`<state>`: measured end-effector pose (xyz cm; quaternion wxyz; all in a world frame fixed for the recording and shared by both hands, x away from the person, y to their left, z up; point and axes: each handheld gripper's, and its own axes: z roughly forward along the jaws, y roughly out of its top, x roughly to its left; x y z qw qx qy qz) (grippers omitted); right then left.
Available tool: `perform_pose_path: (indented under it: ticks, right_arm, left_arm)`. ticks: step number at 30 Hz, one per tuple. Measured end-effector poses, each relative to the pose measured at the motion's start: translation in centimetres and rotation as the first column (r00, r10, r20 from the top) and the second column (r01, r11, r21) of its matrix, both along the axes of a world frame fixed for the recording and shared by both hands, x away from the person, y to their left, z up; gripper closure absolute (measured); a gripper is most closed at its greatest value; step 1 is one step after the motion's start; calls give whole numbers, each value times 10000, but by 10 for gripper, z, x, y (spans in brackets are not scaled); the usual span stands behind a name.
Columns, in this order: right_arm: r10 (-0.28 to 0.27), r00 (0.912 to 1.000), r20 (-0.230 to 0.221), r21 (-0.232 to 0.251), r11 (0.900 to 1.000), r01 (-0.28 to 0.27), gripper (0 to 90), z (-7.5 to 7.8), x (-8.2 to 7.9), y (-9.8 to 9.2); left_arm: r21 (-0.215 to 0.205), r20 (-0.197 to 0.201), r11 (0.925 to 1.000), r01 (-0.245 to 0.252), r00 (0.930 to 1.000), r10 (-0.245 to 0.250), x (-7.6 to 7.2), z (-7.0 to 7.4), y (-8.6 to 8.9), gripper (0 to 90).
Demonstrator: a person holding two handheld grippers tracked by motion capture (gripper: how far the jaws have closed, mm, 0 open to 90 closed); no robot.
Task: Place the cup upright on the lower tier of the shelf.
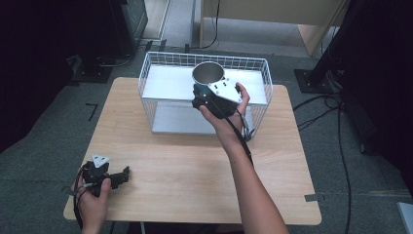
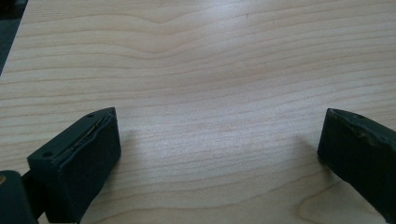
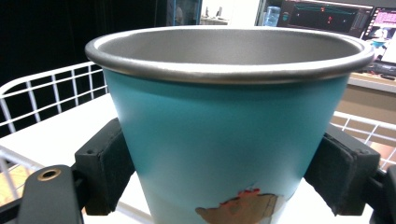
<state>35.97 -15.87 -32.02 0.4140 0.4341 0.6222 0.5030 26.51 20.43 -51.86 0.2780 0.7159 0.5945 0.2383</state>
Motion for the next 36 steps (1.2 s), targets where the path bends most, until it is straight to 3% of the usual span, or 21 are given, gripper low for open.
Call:
perform_pose_path:
  ticks: [11, 24, 31, 36]
  right_arm:
    - [-342, 9993, -180, 99, 9994, 344, 170, 5, 28, 2]
    - [-954, 9947, -388, -144, 9954, 949, 170, 1, 58, 2]
    - [-1392, 9884, -607, 259, 9897, 1409, 170, -1, 74, -6]
    - [-1402, 9887, -539, 216, 9897, 1415, 170, -2, 78, -3]
  left_arm:
    - [1, 2, 10000, 1, 10000, -1, 0, 0, 0, 0]
    - [-11, 15, 10000, -9, 10000, 9, 0, 0, 0, 0]
    - [-19, 14, 10000, -7, 10000, 7, 0, 0, 0, 0]
    - [-20, 15, 10000, -9, 10000, 9, 0, 0, 0, 0]
